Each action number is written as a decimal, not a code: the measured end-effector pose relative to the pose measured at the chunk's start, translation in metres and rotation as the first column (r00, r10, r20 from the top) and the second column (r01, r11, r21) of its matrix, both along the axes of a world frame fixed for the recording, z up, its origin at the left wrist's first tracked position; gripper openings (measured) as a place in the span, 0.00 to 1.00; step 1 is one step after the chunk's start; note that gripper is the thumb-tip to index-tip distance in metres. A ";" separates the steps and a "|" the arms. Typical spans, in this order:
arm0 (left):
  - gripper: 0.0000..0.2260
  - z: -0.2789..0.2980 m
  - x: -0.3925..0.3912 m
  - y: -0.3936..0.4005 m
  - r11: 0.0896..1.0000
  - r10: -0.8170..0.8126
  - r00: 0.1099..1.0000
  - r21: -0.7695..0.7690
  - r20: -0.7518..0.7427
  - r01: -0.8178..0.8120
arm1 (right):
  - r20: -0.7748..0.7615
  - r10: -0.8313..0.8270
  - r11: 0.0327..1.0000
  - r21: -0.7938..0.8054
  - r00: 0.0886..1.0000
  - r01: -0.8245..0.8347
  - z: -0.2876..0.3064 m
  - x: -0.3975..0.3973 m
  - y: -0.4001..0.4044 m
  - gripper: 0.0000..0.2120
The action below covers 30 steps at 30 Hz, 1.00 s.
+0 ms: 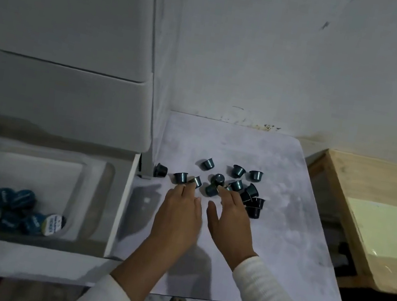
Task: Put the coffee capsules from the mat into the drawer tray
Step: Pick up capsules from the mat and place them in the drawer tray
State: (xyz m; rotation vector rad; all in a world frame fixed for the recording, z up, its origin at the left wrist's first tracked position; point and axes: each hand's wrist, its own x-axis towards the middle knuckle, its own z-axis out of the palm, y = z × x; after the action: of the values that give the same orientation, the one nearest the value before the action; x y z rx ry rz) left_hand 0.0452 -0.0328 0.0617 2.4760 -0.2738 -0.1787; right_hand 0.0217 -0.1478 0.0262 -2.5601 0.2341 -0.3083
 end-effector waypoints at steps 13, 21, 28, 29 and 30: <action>0.19 -0.056 0.057 -0.037 0.980 0.177 0.948 -0.038 -0.265 -0.193 | -0.208 -0.120 0.945 0.275 0.971 0.176 -0.040 0.053 -0.025 0.16; 0.12 -0.068 0.064 -0.042 0.960 0.233 0.948 -0.104 -0.215 -0.259 | -0.202 -0.109 0.948 0.275 0.973 0.163 -0.050 0.062 -0.028 0.07; 0.08 -0.065 0.061 -0.039 0.898 0.343 0.906 -0.196 -0.250 -0.394 | -0.219 -0.170 0.876 0.412 0.961 0.249 -0.046 0.055 -0.030 0.06; 0.08 -0.066 0.061 -0.039 0.886 0.356 0.897 -0.210 -0.263 -0.414 | -0.225 -0.181 0.866 0.426 0.957 0.264 -0.046 0.054 -0.030 0.06; 0.07 -0.067 0.061 -0.039 0.872 0.371 0.886 -0.225 -0.278 -0.435 | -0.230 -0.192 0.854 0.439 0.954 0.278 -0.047 0.052 -0.030 0.06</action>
State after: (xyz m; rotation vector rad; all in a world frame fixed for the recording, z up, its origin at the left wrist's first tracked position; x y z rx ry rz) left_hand 0.1058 -0.0715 -0.0056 2.1439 0.3042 -0.2234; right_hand 0.0741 -0.1779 -0.0210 -2.0745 0.6176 -0.0922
